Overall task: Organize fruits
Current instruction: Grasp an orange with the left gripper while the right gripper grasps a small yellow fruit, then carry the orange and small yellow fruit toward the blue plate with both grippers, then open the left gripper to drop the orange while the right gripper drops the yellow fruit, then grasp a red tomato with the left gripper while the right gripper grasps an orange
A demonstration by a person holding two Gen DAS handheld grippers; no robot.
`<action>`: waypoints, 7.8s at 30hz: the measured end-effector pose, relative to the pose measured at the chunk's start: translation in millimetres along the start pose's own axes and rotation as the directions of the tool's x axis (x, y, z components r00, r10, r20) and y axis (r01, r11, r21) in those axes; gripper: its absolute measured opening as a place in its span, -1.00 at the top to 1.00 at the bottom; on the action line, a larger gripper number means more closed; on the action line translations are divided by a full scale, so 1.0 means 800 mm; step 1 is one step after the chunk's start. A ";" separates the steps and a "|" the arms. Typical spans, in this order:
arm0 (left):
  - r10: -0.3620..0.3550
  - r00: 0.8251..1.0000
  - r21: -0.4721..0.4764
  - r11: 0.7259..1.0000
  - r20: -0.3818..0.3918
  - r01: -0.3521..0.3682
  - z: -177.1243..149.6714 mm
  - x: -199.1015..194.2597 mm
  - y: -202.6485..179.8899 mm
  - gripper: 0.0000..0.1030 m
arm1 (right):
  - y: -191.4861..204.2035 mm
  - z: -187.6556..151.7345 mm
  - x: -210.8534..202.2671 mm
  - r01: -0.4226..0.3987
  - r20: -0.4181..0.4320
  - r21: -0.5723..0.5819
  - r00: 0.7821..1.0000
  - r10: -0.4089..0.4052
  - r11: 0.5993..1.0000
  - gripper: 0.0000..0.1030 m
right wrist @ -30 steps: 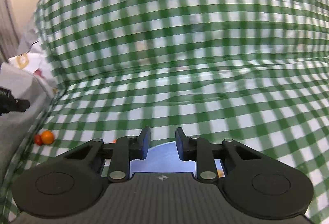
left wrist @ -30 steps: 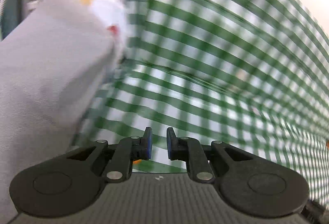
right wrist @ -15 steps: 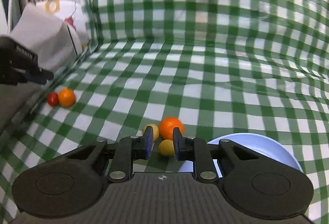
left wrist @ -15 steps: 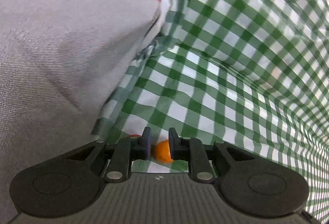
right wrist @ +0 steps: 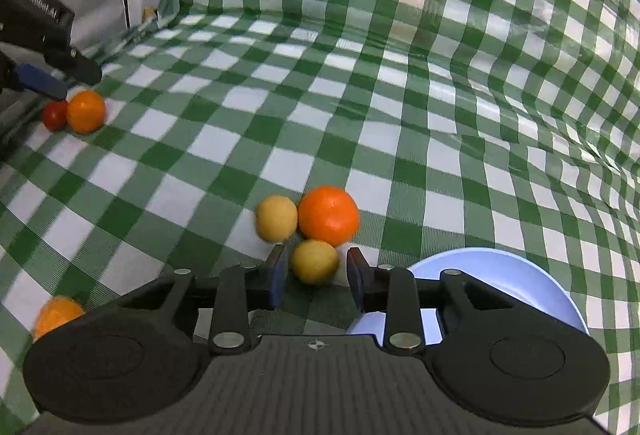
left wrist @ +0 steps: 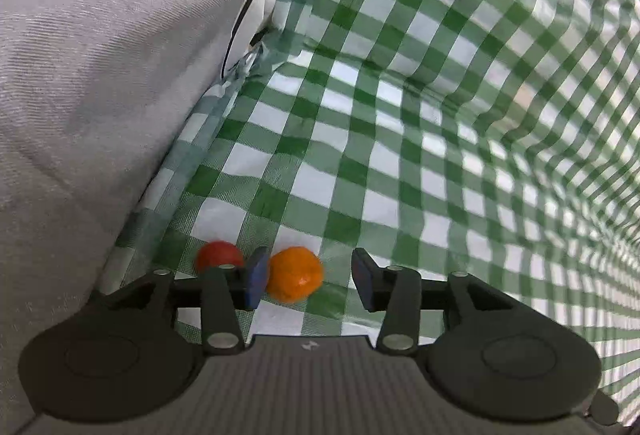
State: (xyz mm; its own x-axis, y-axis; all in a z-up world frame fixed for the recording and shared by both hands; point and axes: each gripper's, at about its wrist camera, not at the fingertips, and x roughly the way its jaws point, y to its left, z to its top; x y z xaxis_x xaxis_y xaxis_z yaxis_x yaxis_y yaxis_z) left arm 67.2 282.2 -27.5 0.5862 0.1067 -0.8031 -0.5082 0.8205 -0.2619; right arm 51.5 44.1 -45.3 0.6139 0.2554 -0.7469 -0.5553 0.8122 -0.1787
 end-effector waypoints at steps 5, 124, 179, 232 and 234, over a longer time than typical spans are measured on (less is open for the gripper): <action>0.054 0.998 0.057 0.997 -0.017 -0.053 -0.009 0.016 -0.010 0.05 | -0.003 -0.003 -0.002 -0.023 0.001 -0.001 1.000 0.023 1.000 0.46; -0.322 0.942 0.560 0.766 -0.092 0.316 -0.162 -0.063 -0.279 0.23 | -0.256 -0.014 -0.078 -0.010 0.047 0.373 0.999 -0.008 0.928 0.46; -0.333 0.943 0.528 0.798 -0.016 0.291 -0.135 -0.067 -0.268 0.76 | -0.283 -0.008 -0.074 -0.004 0.059 0.410 0.998 -0.022 0.912 0.17; 0.163 0.983 -0.245 0.953 -0.088 -0.180 0.016 0.018 0.041 0.22 | -0.110 0.048 0.068 -0.193 -0.036 0.312 0.976 0.215 0.930 0.26; 0.172 0.981 -0.220 0.957 -0.087 -0.187 0.016 0.022 0.039 0.30 | -0.112 0.047 0.065 -0.195 -0.033 0.310 0.976 0.216 0.930 0.29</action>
State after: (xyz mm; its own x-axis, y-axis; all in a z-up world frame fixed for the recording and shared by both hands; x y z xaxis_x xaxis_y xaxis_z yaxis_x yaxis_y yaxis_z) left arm 69.6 317.0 -43.2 0.4327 0.1965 -0.8799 -0.7349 0.6421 -0.2181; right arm 154.7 4.5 -44.1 0.4607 0.4070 -0.7887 -0.4625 0.8685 0.1780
